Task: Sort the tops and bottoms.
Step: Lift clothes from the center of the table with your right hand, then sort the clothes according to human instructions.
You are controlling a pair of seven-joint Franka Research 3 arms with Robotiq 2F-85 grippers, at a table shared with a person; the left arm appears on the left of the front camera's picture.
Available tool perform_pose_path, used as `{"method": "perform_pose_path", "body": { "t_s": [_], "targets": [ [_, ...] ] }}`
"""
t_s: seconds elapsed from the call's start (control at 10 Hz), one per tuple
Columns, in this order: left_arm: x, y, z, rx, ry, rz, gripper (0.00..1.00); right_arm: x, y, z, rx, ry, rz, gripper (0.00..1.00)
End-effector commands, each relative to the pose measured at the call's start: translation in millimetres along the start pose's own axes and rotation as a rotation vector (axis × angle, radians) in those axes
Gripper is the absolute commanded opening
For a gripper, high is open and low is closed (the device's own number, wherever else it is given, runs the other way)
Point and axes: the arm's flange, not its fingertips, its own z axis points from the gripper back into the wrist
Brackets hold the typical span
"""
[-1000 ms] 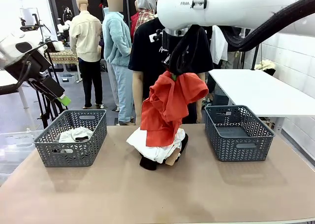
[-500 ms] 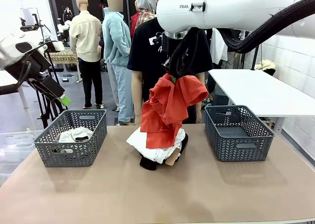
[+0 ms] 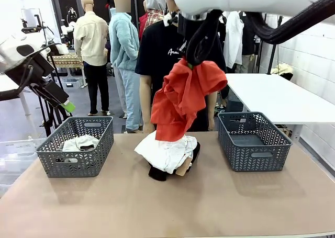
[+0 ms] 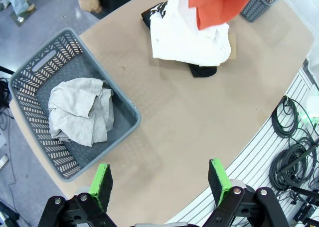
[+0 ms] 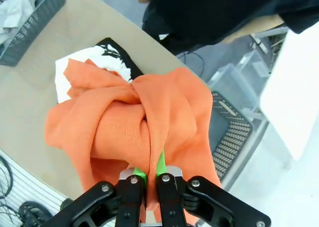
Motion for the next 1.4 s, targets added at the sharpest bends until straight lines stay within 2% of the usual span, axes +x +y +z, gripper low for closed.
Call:
{"method": "perform_pose_path", "body": {
  "t_s": [0.0,1.3],
  "targets": [
    [0.6,-0.4,1.9,-0.002,0.004,0.004,1.00,0.2,1.9,-11.2,0.021,0.012,-0.004,0.00],
    [0.6,-0.4,1.9,-0.002,0.004,0.004,1.00,0.2,1.9,-11.2,0.021,0.012,-0.004,0.00]
  ]
}}
